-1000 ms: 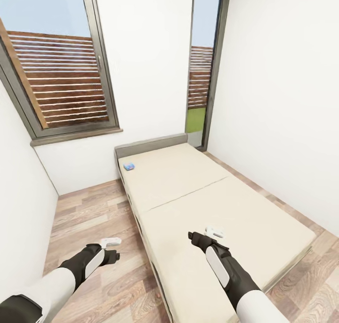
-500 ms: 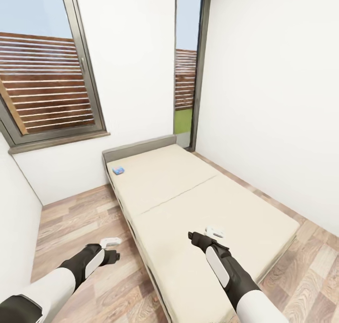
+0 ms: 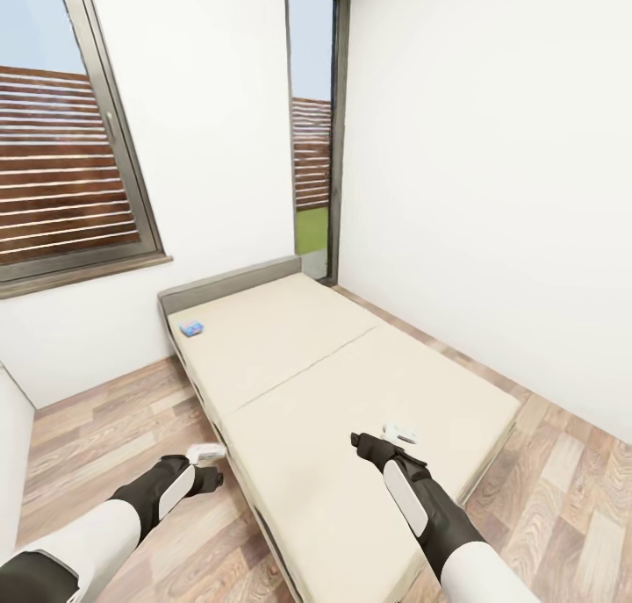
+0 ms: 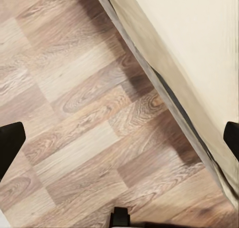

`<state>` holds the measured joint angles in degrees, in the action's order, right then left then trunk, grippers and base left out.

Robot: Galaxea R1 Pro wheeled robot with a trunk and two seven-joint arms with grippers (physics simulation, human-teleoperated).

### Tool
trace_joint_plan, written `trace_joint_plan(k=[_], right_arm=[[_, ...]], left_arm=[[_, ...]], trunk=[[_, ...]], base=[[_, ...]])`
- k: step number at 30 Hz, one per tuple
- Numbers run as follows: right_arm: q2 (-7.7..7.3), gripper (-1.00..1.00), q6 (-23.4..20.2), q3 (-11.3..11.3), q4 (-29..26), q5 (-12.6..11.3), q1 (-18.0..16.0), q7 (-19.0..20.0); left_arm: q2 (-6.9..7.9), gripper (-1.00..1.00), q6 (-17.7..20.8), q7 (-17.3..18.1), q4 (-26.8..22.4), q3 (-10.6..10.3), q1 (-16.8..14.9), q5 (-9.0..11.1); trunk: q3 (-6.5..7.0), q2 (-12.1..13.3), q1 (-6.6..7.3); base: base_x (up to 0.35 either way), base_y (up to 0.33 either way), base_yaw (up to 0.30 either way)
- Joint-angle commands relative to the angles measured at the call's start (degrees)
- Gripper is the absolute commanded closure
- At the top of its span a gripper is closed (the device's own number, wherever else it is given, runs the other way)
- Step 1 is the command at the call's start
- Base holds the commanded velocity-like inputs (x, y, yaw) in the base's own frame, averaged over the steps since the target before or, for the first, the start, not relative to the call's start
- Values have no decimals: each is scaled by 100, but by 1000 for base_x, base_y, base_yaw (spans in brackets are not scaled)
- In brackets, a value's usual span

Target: Put all the toys in the child's room - the three board games (two on the bed and one on the table), the two jigsaw puzzles on the table, and the tennis ball on the table - inside the toy box on the table in the child's room.

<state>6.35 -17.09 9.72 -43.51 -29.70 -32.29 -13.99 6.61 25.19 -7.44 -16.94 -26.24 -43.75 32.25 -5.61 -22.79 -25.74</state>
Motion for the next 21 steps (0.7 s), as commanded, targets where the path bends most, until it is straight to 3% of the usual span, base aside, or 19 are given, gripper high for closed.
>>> trace_joint_plan(k=[1,11,21], right_arm=[[-2,-100,-14,19,-8,-55,-6,-51],[-2,-100,-14,21,-8,-54,-6,-51],[-2,-100,-14,16,-8,-58,-6,-51]], left_arm=[[7,-100,30,-44,-20,-40,-2,62],[7,-100,30,-47,-20,-40,-2,62],[7,-100,30,-47,-19,-45,-2,62]], trunk=[[-8,-13,-4],[15,-13,-4],[16,-13,-4]], base=[[0,0,-231],[0,7,-96],[0,122,-9]])
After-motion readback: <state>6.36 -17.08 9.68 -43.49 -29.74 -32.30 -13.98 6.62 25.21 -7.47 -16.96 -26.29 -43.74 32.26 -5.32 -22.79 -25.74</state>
